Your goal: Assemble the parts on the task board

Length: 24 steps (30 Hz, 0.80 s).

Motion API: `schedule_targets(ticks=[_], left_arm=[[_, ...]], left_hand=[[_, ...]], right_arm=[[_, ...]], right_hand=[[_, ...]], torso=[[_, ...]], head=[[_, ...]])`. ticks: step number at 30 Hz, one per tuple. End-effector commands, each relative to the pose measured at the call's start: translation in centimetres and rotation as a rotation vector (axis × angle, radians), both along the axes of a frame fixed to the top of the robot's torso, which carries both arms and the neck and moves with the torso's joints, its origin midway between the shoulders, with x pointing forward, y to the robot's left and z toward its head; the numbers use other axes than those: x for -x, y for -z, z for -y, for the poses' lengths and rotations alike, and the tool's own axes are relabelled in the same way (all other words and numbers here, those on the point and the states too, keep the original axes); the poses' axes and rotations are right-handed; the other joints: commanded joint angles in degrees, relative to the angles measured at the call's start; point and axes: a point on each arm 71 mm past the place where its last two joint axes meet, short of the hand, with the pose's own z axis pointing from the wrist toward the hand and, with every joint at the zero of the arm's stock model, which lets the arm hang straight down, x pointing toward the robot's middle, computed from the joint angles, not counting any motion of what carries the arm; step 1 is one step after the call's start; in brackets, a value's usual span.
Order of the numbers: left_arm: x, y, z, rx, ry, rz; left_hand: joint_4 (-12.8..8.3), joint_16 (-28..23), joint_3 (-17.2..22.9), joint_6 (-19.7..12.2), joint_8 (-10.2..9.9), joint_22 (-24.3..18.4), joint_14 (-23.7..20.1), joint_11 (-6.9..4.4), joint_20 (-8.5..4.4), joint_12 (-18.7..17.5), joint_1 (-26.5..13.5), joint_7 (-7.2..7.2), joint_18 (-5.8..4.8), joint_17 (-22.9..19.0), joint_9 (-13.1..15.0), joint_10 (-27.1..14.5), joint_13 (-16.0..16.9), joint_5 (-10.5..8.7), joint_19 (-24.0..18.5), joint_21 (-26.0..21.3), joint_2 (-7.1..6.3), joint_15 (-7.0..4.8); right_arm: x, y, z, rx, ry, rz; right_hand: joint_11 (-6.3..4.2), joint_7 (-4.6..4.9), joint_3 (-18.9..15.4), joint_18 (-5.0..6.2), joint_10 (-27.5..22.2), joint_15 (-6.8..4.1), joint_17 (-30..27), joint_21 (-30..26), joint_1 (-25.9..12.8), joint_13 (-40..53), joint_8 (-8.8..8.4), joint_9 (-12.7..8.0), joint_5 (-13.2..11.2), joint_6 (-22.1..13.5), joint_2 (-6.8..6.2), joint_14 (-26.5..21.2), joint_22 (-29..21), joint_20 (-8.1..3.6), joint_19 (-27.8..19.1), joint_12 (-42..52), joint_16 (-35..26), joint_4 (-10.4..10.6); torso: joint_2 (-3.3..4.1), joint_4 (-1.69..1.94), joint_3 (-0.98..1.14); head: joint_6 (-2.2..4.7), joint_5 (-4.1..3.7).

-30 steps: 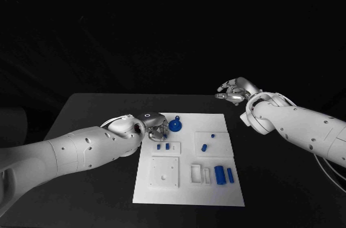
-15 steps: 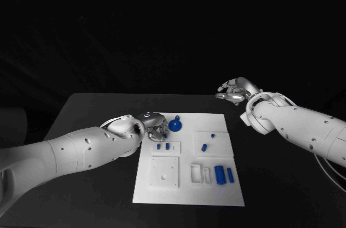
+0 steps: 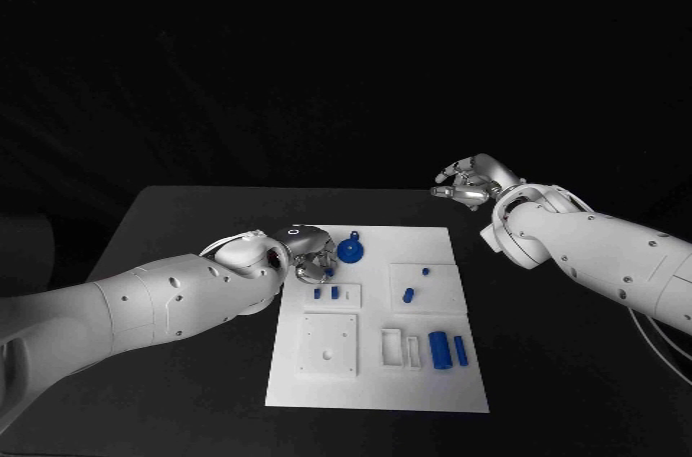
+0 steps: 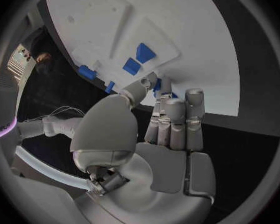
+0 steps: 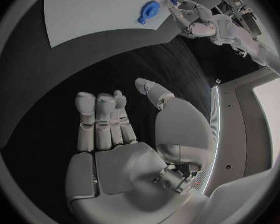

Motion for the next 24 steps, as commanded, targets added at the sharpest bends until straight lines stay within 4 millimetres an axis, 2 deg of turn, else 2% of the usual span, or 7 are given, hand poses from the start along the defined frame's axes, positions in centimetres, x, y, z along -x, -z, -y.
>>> schedule_targets(ticks=[1,7,24], left_arm=[[0.19,0.02,0.4,0.012,0.018,-0.003],[0.21,0.01,0.42,0.015,0.019,-0.002],[0.37,-0.07,0.45,0.023,0.023,0.003]], left_hand=[[0.37,-0.4,-0.09,-0.69,-0.39,0.82,-0.21,0.14,0.12,-0.16,-0.02,0.01,6.36,-0.1,-0.18,-0.43,0.06,-0.2,0.32,0.26,-0.57,0.13],[0.53,-0.41,-0.04,-1.67,-0.86,0.79,-0.17,0.13,0.16,-0.1,0.06,-0.05,6.44,-0.12,-0.52,-0.41,0.14,-0.2,0.38,0.25,-0.83,0.12],[0.68,-0.4,-0.03,-1.19,-0.46,0.8,-0.14,-0.15,0.08,0.43,0.26,0.13,6.5,-0.14,-0.55,0.48,0.64,-0.02,0.47,0.3,-0.93,-0.14]], right_arm=[[0.01,-0.04,-0.09,0.008,-0.01,0.006],[0.01,-0.05,-0.12,0.008,-0.011,0.006],[0.0,-0.04,-0.05,0.009,-0.01,0.006]], right_hand=[[-0.21,0.42,-0.01,5.72,0.29,0.02,0.08,-0.24,-0.16,-0.06,-0.06,0.09,0.23,-0.17,0.34,0.34,0.1,-0.49,0.02,0.22,-0.26,-0.15],[-0.21,0.42,-0.01,5.72,0.29,0.02,0.08,-0.25,-0.16,-0.08,-0.06,0.09,0.25,-0.17,0.33,0.34,0.1,-0.49,0.02,0.22,-0.27,-0.16],[-0.22,0.41,-0.01,5.72,0.31,0.02,0.09,-0.28,-0.17,-0.11,-0.05,0.1,0.3,-0.16,0.34,0.37,0.12,-0.49,0.06,0.23,-0.3,-0.17]], torso=[[-0.02,0.03,-0.03],[-0.04,0.0,0.01],[-0.04,0.03,-0.02]], head=[[-0.04,-0.04],[-0.01,-0.03],[0.01,-0.07]])
